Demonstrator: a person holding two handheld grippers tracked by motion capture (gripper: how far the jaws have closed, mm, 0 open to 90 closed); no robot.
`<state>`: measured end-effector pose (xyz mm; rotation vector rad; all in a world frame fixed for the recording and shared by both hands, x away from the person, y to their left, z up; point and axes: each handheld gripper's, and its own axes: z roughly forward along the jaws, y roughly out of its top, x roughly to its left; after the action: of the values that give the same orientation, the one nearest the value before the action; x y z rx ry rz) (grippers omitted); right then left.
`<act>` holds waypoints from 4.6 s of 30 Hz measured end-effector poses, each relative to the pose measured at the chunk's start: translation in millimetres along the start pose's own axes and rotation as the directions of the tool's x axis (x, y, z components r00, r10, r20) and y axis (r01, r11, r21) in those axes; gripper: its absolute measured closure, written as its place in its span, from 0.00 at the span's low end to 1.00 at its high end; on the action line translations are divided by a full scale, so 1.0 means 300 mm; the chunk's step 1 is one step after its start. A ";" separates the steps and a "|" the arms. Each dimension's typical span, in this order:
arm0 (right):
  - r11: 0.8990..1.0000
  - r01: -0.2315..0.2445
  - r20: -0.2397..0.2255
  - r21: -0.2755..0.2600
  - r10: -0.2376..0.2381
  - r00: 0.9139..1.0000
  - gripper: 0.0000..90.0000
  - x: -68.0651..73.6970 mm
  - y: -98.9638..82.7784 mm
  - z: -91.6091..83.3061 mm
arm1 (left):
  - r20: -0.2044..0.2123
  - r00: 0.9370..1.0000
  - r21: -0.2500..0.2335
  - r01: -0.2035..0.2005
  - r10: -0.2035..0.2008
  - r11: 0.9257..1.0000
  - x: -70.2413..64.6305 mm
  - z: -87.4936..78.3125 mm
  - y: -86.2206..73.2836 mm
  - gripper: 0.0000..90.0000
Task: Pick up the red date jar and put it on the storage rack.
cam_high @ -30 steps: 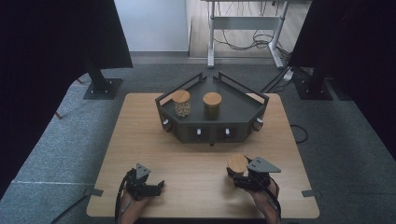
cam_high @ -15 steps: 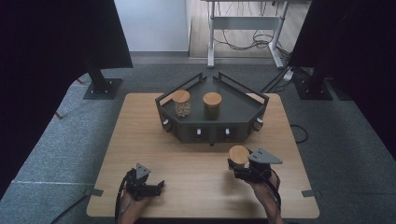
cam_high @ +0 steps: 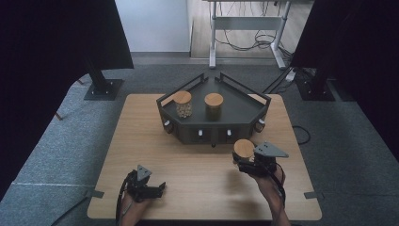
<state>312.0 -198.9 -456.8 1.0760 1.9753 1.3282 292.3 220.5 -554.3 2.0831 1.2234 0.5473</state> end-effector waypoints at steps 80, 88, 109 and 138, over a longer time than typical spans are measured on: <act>0.999 -0.020 0.033 -0.029 0.021 0.999 0.27 -0.141 0.322 0.074 | 0.003 1.000 -0.002 -0.003 0.003 1.000 0.000 -0.001 -0.001 0.03; 0.999 -0.025 0.045 -0.031 0.027 0.999 0.27 -0.159 0.346 0.094 | 0.003 1.000 -0.002 -0.004 0.004 1.000 0.000 -0.001 -0.001 0.03; 1.000 -0.006 0.095 -0.029 0.009 0.995 0.27 -0.226 0.409 0.179 | 0.004 1.000 -0.001 -0.005 0.005 1.000 0.000 -0.001 -0.001 0.03; 1.000 -0.013 0.152 0.020 0.010 0.988 0.27 -0.267 0.343 0.332 | 0.005 1.000 0.000 -0.004 0.004 1.000 0.000 -0.001 -0.001 0.03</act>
<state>466.1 -194.6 -400.4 1.1641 1.8782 1.1964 291.9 220.8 -554.2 2.0857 1.2168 0.5443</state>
